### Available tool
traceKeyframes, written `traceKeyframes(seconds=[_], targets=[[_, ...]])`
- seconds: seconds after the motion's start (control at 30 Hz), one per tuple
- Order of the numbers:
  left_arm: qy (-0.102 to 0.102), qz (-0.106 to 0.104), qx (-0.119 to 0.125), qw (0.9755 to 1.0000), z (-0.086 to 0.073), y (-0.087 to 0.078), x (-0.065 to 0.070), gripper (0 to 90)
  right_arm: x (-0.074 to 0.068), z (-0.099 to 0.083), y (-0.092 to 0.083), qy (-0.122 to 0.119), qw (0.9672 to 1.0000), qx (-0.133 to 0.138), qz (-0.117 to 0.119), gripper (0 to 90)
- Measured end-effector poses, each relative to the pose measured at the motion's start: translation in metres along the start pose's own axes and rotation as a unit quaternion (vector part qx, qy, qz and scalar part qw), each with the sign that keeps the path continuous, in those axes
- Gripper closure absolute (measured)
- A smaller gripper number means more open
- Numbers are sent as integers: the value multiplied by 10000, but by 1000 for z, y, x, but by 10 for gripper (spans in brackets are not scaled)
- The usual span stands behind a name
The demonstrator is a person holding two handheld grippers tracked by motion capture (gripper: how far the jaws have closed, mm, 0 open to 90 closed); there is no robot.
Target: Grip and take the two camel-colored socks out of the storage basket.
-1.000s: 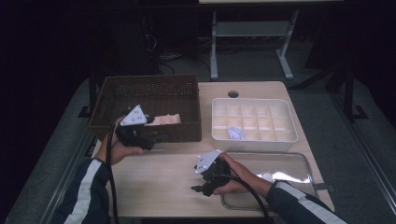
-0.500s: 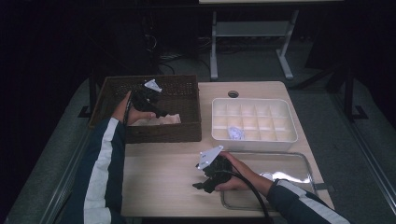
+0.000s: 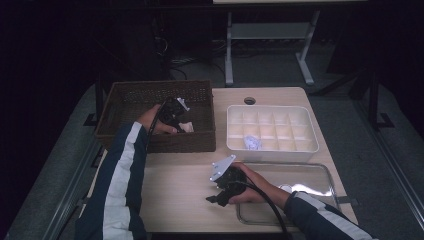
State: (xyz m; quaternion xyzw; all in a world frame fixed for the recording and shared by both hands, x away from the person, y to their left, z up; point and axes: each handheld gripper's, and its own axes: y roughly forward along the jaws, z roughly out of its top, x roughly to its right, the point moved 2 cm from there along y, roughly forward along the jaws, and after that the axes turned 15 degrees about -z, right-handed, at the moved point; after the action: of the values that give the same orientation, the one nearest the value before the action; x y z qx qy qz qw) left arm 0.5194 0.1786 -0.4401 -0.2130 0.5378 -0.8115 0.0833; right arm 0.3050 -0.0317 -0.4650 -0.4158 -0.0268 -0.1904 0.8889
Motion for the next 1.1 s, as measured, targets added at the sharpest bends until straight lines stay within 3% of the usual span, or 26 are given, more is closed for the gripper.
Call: traceKeyframes(seconds=[0.03,0.07,0.1,0.17,0.2,0.23,0.3,0.37,0.43,0.5,0.53,0.67,0.77,0.83,0.9,0.93,1.03,1.1], targets=[[-29,-29,-335,9994,0,8,-2,254,0,0,0,-5,10000,-11,-5,305],[-29,-29,-335,9994,0,8,-2,322,0,0,0,-5,10000,-11,-5,305],[-41,3,-514,9987,0,12,-3,295,0,-1,0,-8,10000,-33,-7,305],[-109,-24,-555,9984,3,12,-4,323,0,-2,-1,4,10000,-71,-34,305],[-2,-137,-533,9985,4,10,-2,396,0,-2,-1,6,10000,-70,-33,306],[38,-160,-546,9984,4,10,-1,561,0,-2,-2,3,10000,-65,-29,306],[109,-200,-518,9984,4,10,2,649,0,-2,-2,-68,10000,-39,-37,305],[164,96,-459,9988,4,6,1,784,-1,-2,-3,-72,9999,-66,-47,305],[149,392,-192,9989,3,-2,0,821,-2,-2,-3,-131,9999,-23,-34,305],[142,538,88,9984,4,-10,0,832,-3,-2,-4,-156,9999,-12,-30,305],[114,603,305,9977,4,-15,0,833,-3,-2,-4,-154,9999,-8,-31,305],[105,821,745,9938,5,-32,4,836,-2,-3,-6,-98,9999,-6,-81,303],[106,922,958,9911,6,-41,5,836,0,-3,-6,-75,9999,16,-105,303],[62,858,1187,9892,6,-46,7,837,1,-3,-6,-97,9999,42,-127,303],[122,945,1190,9883,6,-50,8,837,1,-3,-7,-79,9999,37,-122,302],[96,857,1325,9874,6,-51,9,837,1,-3,-7,-61,9999,31,-117,301],[101,949,1527,9837,4,-59,11,838,2,-4,-7,-34,9999,33,-146,299],[109,996,1556,9827,4,-61,12,838,3,-4,-8,4,9999,37,-156,298]])
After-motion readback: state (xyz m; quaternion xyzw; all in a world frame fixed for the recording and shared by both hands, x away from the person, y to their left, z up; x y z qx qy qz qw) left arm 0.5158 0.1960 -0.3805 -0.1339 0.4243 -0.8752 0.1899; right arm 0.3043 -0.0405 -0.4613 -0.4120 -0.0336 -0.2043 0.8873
